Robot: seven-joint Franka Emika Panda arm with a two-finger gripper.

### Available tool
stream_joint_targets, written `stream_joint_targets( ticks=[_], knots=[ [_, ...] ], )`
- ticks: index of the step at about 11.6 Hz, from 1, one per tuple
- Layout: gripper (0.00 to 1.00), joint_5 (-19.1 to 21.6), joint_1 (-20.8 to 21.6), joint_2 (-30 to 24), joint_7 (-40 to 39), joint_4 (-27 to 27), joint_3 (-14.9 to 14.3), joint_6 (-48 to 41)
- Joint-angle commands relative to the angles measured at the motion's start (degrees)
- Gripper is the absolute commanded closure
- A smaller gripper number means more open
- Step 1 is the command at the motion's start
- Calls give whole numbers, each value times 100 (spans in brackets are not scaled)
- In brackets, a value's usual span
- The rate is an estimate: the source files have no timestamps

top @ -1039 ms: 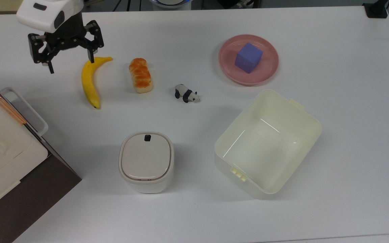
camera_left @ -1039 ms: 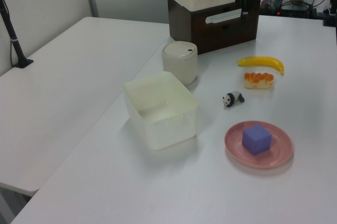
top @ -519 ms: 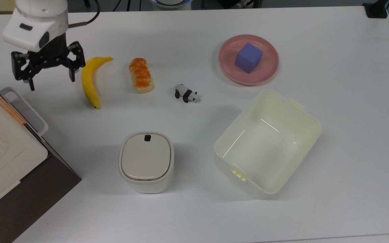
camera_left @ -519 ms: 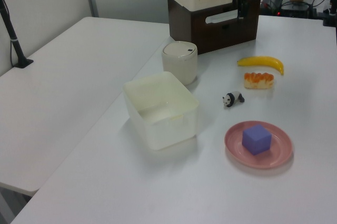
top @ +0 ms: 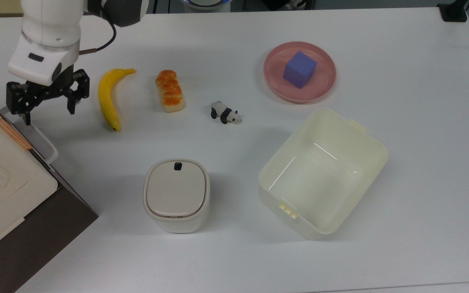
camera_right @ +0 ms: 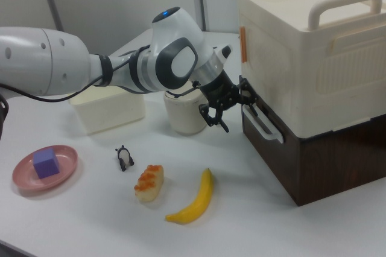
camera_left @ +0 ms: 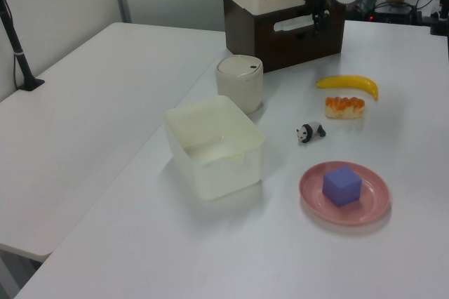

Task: Slide open the drawer
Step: 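Hook the drawer handle and pull the brown drawer outward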

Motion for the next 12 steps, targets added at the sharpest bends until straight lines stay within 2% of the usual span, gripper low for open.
stream_joint_targets(
  ticks=[1,4,5,7,10,12],
  knots=[
    [20,-110,-88,78,-149,-44,-7,393],
    [60,-215,-132,123,-360,-44,-7,508],
    [69,-276,-159,131,-377,-35,-7,508],
    [73,-399,-159,184,-474,-9,-7,509],
    [74,-453,-159,237,-492,35,-7,517],
    [94,-453,-159,237,-492,35,-7,517]
  ],
)
